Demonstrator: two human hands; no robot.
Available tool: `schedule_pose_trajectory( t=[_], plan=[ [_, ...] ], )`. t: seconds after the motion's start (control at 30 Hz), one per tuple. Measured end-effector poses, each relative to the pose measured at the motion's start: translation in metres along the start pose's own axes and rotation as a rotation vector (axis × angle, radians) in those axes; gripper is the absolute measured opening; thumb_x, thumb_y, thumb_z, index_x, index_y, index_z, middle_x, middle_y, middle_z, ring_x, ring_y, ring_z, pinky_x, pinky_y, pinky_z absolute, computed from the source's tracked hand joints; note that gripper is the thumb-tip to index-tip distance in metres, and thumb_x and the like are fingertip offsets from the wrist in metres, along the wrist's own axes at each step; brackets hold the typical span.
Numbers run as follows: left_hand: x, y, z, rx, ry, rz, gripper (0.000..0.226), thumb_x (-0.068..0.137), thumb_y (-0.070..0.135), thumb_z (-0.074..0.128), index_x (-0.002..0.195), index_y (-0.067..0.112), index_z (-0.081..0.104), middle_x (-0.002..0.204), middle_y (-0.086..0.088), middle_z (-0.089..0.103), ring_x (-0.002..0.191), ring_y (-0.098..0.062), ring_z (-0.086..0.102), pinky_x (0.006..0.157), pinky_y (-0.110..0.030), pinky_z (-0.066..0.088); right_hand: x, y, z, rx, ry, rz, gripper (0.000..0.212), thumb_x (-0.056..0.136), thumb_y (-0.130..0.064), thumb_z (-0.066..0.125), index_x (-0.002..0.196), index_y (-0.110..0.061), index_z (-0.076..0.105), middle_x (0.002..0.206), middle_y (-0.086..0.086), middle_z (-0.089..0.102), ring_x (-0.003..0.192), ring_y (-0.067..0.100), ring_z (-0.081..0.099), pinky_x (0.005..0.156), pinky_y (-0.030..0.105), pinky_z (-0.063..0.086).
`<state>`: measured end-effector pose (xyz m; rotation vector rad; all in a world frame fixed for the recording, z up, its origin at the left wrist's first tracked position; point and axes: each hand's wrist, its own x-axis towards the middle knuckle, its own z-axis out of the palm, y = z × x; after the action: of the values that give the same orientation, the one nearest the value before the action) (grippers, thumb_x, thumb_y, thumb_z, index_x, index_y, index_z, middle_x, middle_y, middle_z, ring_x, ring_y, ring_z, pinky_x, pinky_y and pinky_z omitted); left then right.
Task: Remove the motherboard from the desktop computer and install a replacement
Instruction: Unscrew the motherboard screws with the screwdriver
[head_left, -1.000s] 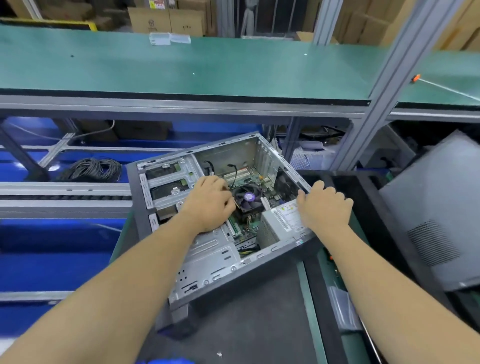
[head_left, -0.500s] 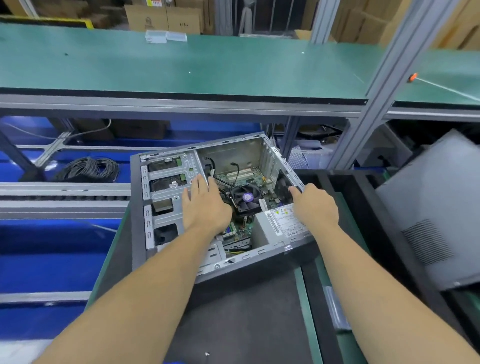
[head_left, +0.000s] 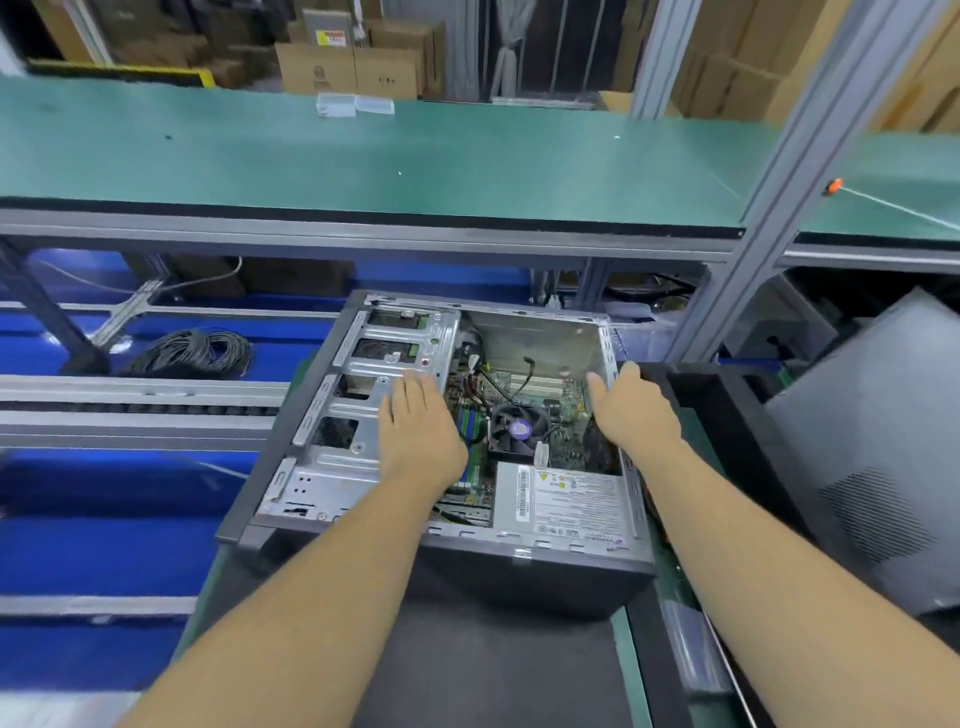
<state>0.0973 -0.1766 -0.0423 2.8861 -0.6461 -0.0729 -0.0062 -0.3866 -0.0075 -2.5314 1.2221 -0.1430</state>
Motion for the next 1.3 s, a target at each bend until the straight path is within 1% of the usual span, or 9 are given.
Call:
schedule_pose_trajectory(
  t=[0.2,0.4,0.53,0.67,0.8,0.9,1.03,1.17,1.3],
  plan=[
    [0.002,0.003,0.007,0.111,0.046,0.039,0.078,0.091,0.011,0.045,0.157,0.001,0.005,0.165,-0.019,0.007,0.153,-0.034,0.005,0.124,-0.049,0.010,0.017,-0.006,0.021,-0.095,0.026,0.056,0.030,0.104,-0.019,0.039,0.125,0.002,0.046,0.120,0.022,0.058,0.108,0.040,0.060,0.069,0.037,0.040],
    [0.010,-0.010,0.006,0.089,0.020,0.136,0.080,0.093,0.012,0.052,0.158,0.006,0.005,0.166,-0.015,0.005,0.154,-0.030,0.002,0.124,-0.049,0.006,-0.008,-0.004,0.017,-0.127,0.024,0.103,0.028,0.101,-0.012,0.041,0.126,0.000,0.046,0.118,0.018,0.059,0.102,0.037,0.062,0.061,0.038,0.041],
    [0.021,-0.039,0.000,0.094,-0.011,0.335,0.070,0.099,0.009,0.042,0.159,0.012,0.007,0.167,-0.009,0.004,0.154,-0.026,0.003,0.125,-0.046,0.008,-0.046,0.006,0.029,-0.001,0.052,0.211,0.038,0.101,-0.020,0.039,0.131,0.002,0.044,0.118,0.018,0.062,0.102,0.038,0.063,0.067,0.037,0.044],
    [0.022,-0.047,-0.006,0.080,-0.019,0.377,0.059,0.107,0.031,0.034,0.159,0.014,0.011,0.168,-0.006,0.007,0.154,-0.024,0.007,0.126,-0.043,0.010,-0.048,0.017,0.017,-0.015,-0.009,0.194,0.052,0.100,-0.049,0.039,0.122,-0.004,0.053,0.112,0.015,0.064,0.093,0.035,0.062,0.068,0.035,0.043],
    [0.017,-0.033,-0.009,0.014,0.035,0.299,0.052,0.106,0.038,0.035,0.152,0.014,0.030,0.161,-0.007,0.028,0.148,-0.026,0.025,0.122,-0.045,0.022,-0.014,0.006,-0.002,-0.064,0.006,0.144,0.075,0.099,-0.056,0.039,0.153,-0.008,0.016,0.144,0.022,0.042,0.126,0.042,0.047,0.087,0.047,0.044],
    [0.017,-0.031,-0.007,-0.010,0.071,0.267,0.044,0.104,0.043,0.037,0.141,0.019,0.036,0.147,-0.010,0.039,0.139,-0.029,0.033,0.117,-0.046,0.028,0.017,0.001,-0.005,-0.175,-0.016,-0.002,0.064,0.099,-0.054,0.040,0.148,-0.014,0.027,0.149,0.021,0.034,0.137,0.040,0.032,0.109,0.058,0.032],
    [0.021,-0.033,0.000,0.042,0.014,0.230,0.057,0.106,0.046,0.026,0.157,0.027,0.012,0.165,-0.015,0.013,0.153,-0.034,0.008,0.123,-0.050,0.010,0.051,0.004,0.000,-0.366,-0.023,-0.066,0.064,0.101,-0.054,0.031,0.151,-0.013,0.028,0.161,0.015,0.021,0.151,0.033,0.011,0.118,0.063,0.007],
    [0.021,-0.034,0.004,0.071,0.032,0.240,0.054,0.107,0.036,0.028,0.157,0.031,0.008,0.165,-0.017,0.010,0.153,-0.036,0.006,0.123,-0.051,0.010,0.062,-0.005,0.012,-0.372,0.026,-0.162,0.052,0.103,-0.049,0.034,0.129,-0.008,0.051,0.132,0.015,0.058,0.129,0.034,0.048,0.117,0.058,0.020],
    [0.025,-0.036,0.004,0.075,0.005,0.236,0.053,0.108,0.034,0.026,0.157,0.034,0.007,0.166,-0.014,0.008,0.152,-0.034,0.005,0.123,-0.049,0.010,0.057,-0.002,0.007,-0.297,0.074,-0.181,0.043,0.105,-0.044,0.037,0.113,-0.005,0.053,0.113,0.016,0.065,0.108,0.037,0.059,0.094,0.047,0.046]
  ],
)
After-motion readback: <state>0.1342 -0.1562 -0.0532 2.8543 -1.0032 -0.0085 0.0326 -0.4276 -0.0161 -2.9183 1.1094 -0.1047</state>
